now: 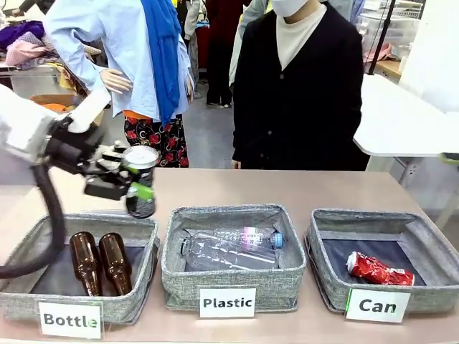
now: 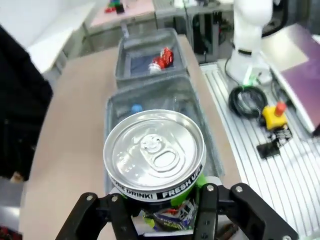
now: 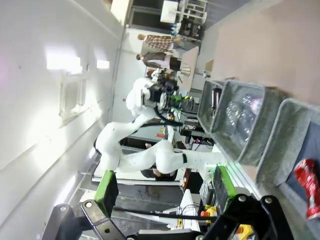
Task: Sort the can waste into the basket.
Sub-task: Pick up the can waste from the table and place it in the right Fabric basket.
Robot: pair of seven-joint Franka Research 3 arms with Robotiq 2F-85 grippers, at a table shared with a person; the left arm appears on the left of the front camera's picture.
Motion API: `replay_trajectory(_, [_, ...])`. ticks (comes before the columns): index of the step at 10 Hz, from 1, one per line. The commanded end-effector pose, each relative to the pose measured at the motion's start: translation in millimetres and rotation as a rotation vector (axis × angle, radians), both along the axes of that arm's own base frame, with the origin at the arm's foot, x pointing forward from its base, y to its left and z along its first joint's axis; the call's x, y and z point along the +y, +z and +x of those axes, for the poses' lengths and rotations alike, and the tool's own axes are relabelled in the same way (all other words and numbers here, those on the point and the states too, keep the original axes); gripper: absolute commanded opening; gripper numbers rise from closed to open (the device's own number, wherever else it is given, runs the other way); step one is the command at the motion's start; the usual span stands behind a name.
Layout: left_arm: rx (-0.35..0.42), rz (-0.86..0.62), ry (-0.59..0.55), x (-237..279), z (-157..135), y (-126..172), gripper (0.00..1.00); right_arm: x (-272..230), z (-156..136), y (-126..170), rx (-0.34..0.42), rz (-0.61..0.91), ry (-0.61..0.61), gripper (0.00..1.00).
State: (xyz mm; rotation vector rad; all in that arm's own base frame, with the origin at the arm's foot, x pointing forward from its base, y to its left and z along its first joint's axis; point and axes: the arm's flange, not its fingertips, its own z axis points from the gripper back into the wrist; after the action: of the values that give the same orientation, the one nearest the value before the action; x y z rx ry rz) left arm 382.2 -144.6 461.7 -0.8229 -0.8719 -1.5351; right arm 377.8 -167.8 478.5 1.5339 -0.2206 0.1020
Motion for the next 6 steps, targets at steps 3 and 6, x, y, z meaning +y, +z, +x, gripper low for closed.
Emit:
replay_trajectory(3, [0.018, -0.065, -0.039, -190.0, 28.4, 41.1, 0.0, -77.6, -149.7, 75.2, -0.056, -0.199, -0.023, 1.0])
replay_trajectory(6, [0.013, -0.013, -0.136, -326.0, 7.7, 19.0, 0.0, -114.4, -197.2, 43.0, -0.118, -0.347, -0.198, 1.0])
